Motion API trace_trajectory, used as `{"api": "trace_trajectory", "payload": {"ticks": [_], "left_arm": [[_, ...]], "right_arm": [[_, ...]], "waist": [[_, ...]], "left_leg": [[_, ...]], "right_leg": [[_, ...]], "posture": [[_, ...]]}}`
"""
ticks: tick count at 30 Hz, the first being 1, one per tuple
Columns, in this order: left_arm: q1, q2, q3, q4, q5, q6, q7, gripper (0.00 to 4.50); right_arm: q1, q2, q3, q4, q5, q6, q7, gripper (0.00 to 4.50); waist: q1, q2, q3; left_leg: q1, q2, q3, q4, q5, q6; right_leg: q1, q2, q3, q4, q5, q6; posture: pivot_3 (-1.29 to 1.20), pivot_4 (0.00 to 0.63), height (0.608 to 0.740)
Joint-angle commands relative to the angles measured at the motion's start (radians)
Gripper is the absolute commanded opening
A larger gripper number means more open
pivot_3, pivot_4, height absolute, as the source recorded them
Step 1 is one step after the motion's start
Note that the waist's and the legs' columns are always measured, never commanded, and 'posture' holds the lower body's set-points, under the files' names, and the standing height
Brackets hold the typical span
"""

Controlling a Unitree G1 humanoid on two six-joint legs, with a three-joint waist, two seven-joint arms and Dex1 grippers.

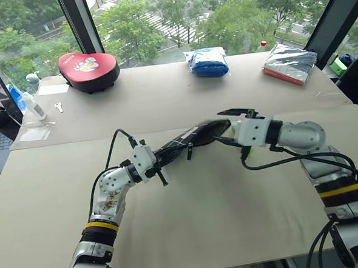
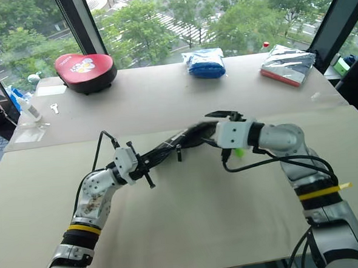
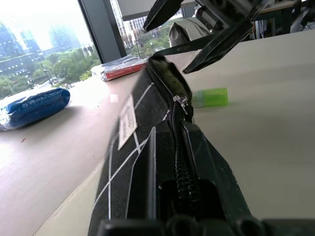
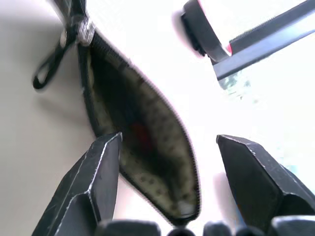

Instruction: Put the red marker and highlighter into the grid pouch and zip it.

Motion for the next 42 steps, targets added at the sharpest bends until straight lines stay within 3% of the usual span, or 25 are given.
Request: {"api": "trace_trajectory", "payload": {"ticks": [1, 6, 16, 28, 29, 30, 31, 36, 38, 42], "left_arm": [[-0.013, 0.002, 0.009, -0.008, -0.005, -0.029, -0.001, 0.0], [-0.014, 0.004, 0.01, -0.005, -0.001, -0.031, 0.002, 0.0], [-0.004, 0.006, 0.01, -0.012, 0.001, -0.031, 0.01, 0.0], [0.0, 0.0, 0.005, -0.021, 0.002, -0.029, 0.019, 0.0], [0.001, 0.0, 0.005, -0.022, 0.002, -0.029, 0.02, 0.0], [0.001, 0.0, 0.005, -0.022, 0.003, -0.03, 0.021, 0.0], [0.001, -0.001, 0.005, -0.022, 0.003, -0.03, 0.022, 0.0], [0.005, 0.001, 0.006, -0.027, 0.004, -0.031, 0.029, 0.0], [0.006, 0.001, 0.006, -0.027, 0.003, -0.032, 0.031, 0.0], [0.006, 0.0, 0.005, -0.026, 0.002, -0.034, 0.031, 0.0]], "right_arm": [[0.008, -0.067, -0.175, -0.162, 0.359, 0.398, 0.054, 3.43], [0.019, -0.109, -0.185, -0.12, 0.256, 0.501, -0.067, 3.43], [0.062, -0.007, -0.079, -0.064, 0.072, 0.728, -0.323, 3.43], [-0.011, 0.073, -0.003, 0.139, -0.03, 0.76, -0.383, 3.43], [-0.015, 0.082, -0.007, 0.157, -0.028, 0.762, -0.385, 2.93], [-0.017, 0.084, -0.007, 0.169, -0.031, 0.758, -0.384, 2.76], [-0.015, 0.082, -0.007, 0.175, -0.033, 0.754, -0.381, 2.27], [0.012, 0.071, -0.027, 0.163, -0.024, 0.751, -0.369, 0.71], [0.023, 0.068, -0.035, 0.152, -0.021, 0.752, -0.364, 0.51], [0.031, 0.067, -0.057, 0.138, -0.02, 0.75, -0.367, 0.51]], "waist": [[0.003, 0.0, 0.0], [0.007, 0.0, 0.0], [0.012, 0.0, 0.0], [0.01, 0.0, 0.0], [0.009, 0.0, 0.0], [0.008, 0.0, 0.0], [0.008, 0.0, 0.0], [0.011, 0.0, 0.0], [0.013, 0.0, 0.0], [0.015, 0.0, 0.0]], "left_leg": [[0.0, 0.0, 0.0, 0.0, 0.0, 0.0], [0.0, 0.0, 0.0, 0.0, -0.001, 0.001], [0.0, 0.0, 0.002, 0.001, 0.0, 0.001], [0.0, 0.0, 0.001, 0.001, 0.0, 0.001], [0.0, 0.0, 0.001, 0.001, 0.0, 0.001], [0.0, 0.0, 0.001, 0.001, 0.0, 0.001], [0.001, 0.0, 0.001, 0.001, 0.0, 0.001], [0.001, 0.0, 0.001, 0.003, 0.0, 0.0], [0.001, 0.0, 0.001, 0.003, 0.0, 0.0], [0.001, 0.0, 0.001, 0.002, 0.0, 0.001]], "right_leg": [[0.0, 0.0, 0.0, 0.0, 0.0, 0.0], [0.0, 0.0, 0.0, 0.0, 0.0, 0.0], [0.0, -0.001, 0.0, 0.0, 0.0, 0.0], [0.0, -0.001, 0.0, 0.0, 0.0, 0.0], [0.0, -0.001, 0.0, 0.0, 0.0, 0.0], [0.0, -0.001, 0.0, 0.0, 0.001, 0.0], [0.001, -0.001, 0.0, 0.0, 0.001, 0.0], [0.002, -0.001, 0.0, 0.0, 0.001, 0.0], [0.002, -0.001, 0.0, 0.0, 0.001, 0.0], [0.001, -0.001, 0.0, 0.0, 0.001, 0.0]], "posture": [[0.0, 0.15, 0.74], [0.0, 0.15, 0.74], [0.0, 0.15, 0.74], [0.0, 0.15, 0.74], [0.0, 0.15, 0.74], [0.0, 0.15, 0.74], [0.0, 0.15, 0.74], [0.0, 0.15, 0.74], [0.0, 0.15, 0.74], [0.0, 0.15, 0.74]]}}
